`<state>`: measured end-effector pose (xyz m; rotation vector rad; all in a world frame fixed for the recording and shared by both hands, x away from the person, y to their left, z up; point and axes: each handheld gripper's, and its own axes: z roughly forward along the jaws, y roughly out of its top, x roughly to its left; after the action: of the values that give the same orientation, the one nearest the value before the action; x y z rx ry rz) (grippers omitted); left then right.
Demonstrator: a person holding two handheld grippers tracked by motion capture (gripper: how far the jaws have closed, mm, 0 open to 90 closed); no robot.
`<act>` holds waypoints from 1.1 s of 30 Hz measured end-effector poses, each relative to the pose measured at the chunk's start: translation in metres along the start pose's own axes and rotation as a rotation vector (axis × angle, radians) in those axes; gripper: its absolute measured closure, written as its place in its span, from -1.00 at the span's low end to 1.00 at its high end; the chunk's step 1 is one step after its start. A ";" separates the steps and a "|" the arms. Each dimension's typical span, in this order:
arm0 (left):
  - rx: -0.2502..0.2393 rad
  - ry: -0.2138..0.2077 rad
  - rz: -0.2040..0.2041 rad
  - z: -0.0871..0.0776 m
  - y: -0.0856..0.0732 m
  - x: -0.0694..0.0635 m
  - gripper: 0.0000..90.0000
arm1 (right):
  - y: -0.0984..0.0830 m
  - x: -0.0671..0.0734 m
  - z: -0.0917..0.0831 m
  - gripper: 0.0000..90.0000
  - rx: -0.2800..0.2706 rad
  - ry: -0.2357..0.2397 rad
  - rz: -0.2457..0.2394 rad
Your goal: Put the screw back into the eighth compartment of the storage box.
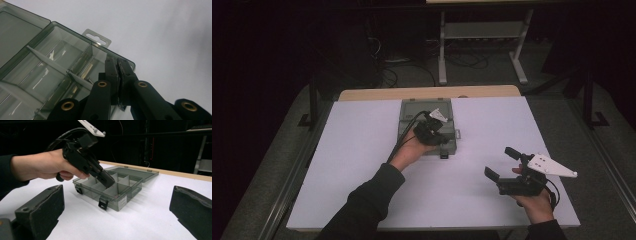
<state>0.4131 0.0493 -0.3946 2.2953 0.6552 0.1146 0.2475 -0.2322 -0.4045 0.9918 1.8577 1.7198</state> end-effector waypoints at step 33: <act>-0.122 0.016 0.003 -0.039 -0.017 -0.007 -0.72 | 0.000 0.000 0.001 -1.00 0.006 0.004 0.002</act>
<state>0.3893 0.0812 -0.3771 2.1797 0.6360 0.1700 0.2476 -0.2316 -0.4050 0.9942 1.8662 1.7192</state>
